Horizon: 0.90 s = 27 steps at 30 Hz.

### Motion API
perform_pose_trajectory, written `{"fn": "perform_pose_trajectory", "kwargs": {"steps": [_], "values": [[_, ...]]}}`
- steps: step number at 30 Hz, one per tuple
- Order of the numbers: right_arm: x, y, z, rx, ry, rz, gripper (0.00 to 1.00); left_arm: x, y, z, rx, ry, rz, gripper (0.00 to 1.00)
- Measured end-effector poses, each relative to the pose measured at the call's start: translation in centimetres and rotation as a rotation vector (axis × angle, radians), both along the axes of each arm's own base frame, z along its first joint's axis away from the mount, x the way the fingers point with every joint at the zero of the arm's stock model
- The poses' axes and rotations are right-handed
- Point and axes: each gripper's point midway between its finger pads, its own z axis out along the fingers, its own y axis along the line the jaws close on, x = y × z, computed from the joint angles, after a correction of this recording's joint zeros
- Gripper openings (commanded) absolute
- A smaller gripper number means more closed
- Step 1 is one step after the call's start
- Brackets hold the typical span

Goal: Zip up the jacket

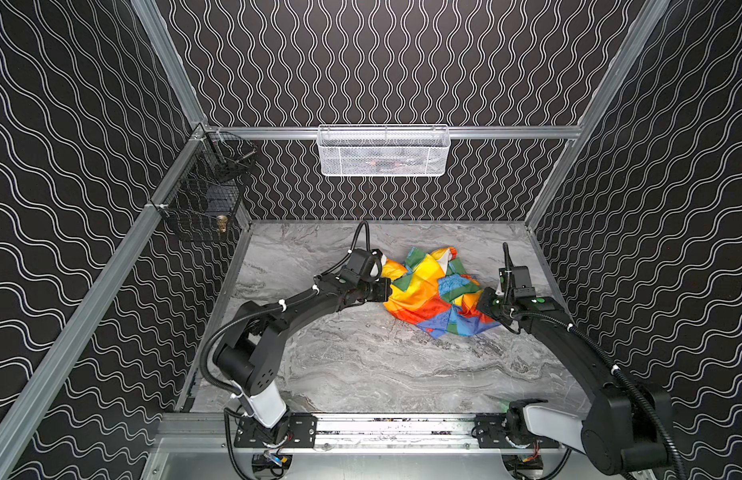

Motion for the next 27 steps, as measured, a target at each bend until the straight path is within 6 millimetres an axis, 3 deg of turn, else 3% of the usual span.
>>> {"fn": "perform_pose_trajectory", "kwargs": {"steps": [2,10,16,27], "values": [[0.5,0.3,0.8,0.014,-0.018,0.007,0.0,0.1,-0.1,2.4,-0.021,-0.041,-0.005,0.0],[3.2,1.3,5.8,0.057,-0.13,0.036,0.0,0.2,0.8,11.4,-0.052,-0.199,0.004,0.0],[4.8,1.7,10.2,0.074,-0.225,0.059,0.0,0.2,2.1,15.6,-0.03,-0.269,0.033,0.0],[5.6,1.6,16.9,0.102,-0.356,0.087,0.0,-0.6,5.2,24.1,-0.022,-0.425,0.098,0.0]]}}
